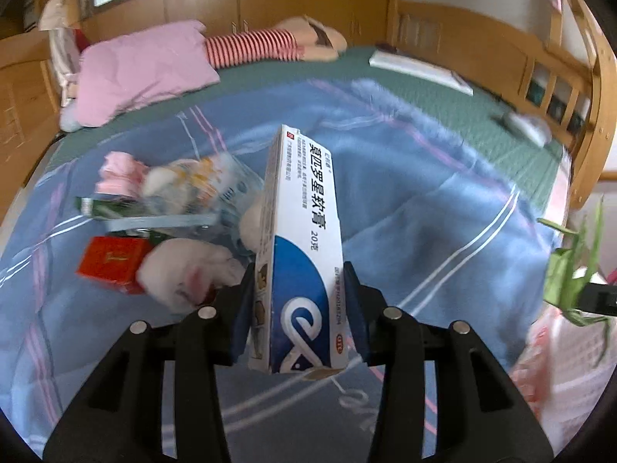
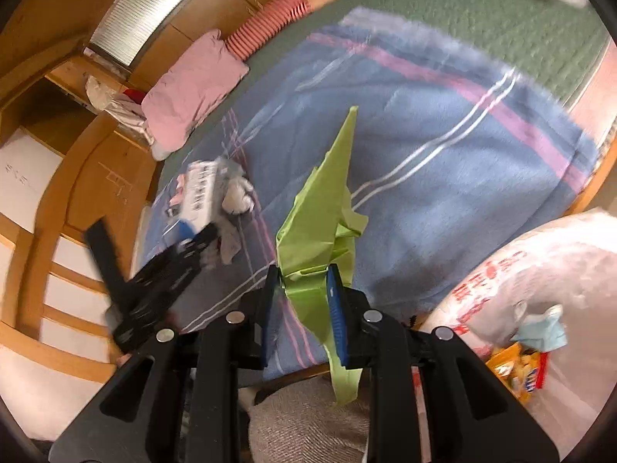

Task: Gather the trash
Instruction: 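Grasp the white medicine box with the left tool while the right tool holds the crane, then carry the box and crane over the white wastebasket and open both tools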

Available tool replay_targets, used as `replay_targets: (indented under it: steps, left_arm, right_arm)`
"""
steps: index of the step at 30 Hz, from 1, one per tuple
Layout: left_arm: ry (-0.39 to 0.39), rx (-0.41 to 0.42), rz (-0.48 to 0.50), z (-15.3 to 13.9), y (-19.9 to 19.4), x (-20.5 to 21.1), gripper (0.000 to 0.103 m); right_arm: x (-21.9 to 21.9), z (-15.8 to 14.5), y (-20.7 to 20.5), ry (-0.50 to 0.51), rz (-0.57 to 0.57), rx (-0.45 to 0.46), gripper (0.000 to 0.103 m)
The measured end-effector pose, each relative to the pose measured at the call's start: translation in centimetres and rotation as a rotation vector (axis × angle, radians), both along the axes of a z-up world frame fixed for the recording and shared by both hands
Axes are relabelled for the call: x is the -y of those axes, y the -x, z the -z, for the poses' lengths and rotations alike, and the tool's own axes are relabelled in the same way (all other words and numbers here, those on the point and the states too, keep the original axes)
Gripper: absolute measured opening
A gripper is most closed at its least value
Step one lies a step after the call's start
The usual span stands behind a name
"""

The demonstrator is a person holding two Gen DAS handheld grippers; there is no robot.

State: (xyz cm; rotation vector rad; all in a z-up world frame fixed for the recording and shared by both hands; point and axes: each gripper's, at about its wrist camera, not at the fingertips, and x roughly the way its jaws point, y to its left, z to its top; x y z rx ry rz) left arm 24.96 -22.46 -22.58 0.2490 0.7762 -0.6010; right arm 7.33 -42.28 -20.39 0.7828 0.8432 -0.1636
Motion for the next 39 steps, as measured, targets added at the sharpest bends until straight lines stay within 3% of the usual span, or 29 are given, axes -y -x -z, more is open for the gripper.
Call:
replay_targets:
  steps: [12,20,30,39]
  left_arm:
    - [0.115,0.170,-0.069,-10.9,12.1,-4.5,0.045]
    - [0.176,0.218,0.079,-14.2,21.2,-2.1,0.045]
    - [0.135,0.152,0.283,-11.3,28.8,5.9,0.045]
    - [0.013,0.097,0.405,-5.8,32.5,11.3,0.045]
  right_arm:
    - [-5.3,-7.5,7.1,0.364,0.135,0.138,0.025]
    - [-6.2,-10.2,15.1,0.452,0.243,0.182,0.026]
    - [-4.9,-11.8,25.9,0.497,0.429,0.217,0.026]
    - [-2.9,-11.1,29.6,0.484,0.511,0.222,0.026]
